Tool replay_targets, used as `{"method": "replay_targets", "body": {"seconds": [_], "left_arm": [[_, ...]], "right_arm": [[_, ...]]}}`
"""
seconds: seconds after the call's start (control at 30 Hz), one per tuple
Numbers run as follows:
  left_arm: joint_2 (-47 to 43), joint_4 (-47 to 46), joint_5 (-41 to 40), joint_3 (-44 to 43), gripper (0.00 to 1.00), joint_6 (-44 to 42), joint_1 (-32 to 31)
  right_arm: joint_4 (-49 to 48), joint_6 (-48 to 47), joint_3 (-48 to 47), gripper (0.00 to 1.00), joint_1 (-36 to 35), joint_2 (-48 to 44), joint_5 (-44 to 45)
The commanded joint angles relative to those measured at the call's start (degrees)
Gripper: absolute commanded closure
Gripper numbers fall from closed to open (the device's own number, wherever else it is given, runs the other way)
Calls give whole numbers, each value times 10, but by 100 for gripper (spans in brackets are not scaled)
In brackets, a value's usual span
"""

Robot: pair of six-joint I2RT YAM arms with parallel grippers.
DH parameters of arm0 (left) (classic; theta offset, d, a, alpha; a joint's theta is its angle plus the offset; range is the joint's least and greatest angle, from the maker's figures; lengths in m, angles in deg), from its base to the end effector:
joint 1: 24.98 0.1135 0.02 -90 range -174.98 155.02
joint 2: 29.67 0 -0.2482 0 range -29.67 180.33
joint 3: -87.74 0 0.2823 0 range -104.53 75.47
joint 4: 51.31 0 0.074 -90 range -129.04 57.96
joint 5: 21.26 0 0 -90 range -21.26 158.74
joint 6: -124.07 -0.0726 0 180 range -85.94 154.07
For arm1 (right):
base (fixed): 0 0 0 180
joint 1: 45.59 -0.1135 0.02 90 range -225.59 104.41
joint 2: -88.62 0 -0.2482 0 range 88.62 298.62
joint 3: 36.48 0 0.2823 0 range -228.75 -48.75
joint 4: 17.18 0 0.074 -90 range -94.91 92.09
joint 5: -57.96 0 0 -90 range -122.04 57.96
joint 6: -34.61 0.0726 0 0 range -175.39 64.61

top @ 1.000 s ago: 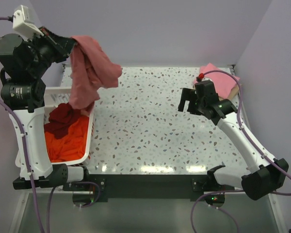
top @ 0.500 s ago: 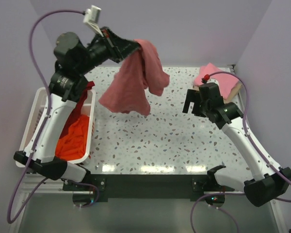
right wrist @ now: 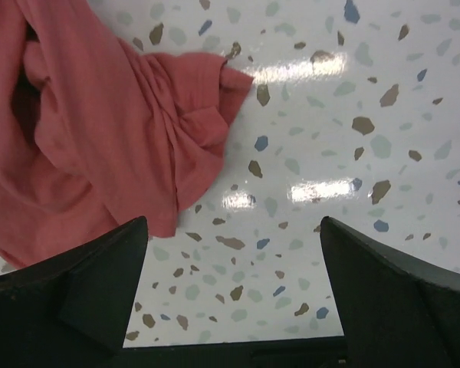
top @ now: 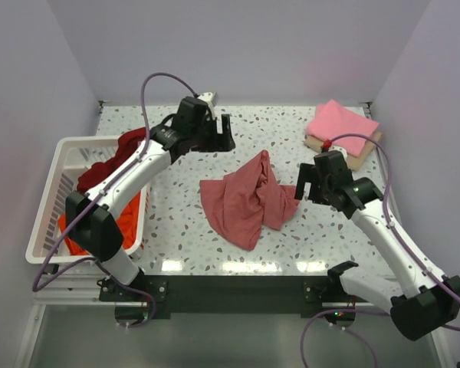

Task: Fold and stack the t-shirts
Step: Move the tshirt to the center of the board

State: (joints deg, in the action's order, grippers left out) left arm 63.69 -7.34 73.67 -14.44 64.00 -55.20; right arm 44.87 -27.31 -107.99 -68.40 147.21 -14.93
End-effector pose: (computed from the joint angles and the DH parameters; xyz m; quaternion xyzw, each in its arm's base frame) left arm 0.3711 -0.2234 0.3203 0.0221 0.8867 -0.2636 0.3791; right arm 0.2476 0.0810 0.2800 0.0945 0.9233 0.0225 0.3717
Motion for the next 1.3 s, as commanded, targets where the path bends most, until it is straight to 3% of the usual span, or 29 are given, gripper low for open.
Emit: {"method": "replay_targets", "body": {"seconds": [0.0, 0.3, 0.43, 1.0, 1.27], "left_arm": [[-22, 24, -59, 16, 15, -40, -33], [-48, 16, -69, 167, 15, -23, -205], [-24, 8, -64, 191, 15, -13, -282], [60, 0, -71, 229, 21, -8, -317], [75, -73, -23, 276, 20, -11, -320]], "right_arm": [[7, -4, 31, 3, 1, 26, -45], [-89, 31, 141, 8, 1, 49, -188], [-143, 60, 180, 12, 1, 77, -238], [-253, 94, 207, 21, -18, 173, -264], [-264, 111, 195, 22, -61, 209, -244]]}}
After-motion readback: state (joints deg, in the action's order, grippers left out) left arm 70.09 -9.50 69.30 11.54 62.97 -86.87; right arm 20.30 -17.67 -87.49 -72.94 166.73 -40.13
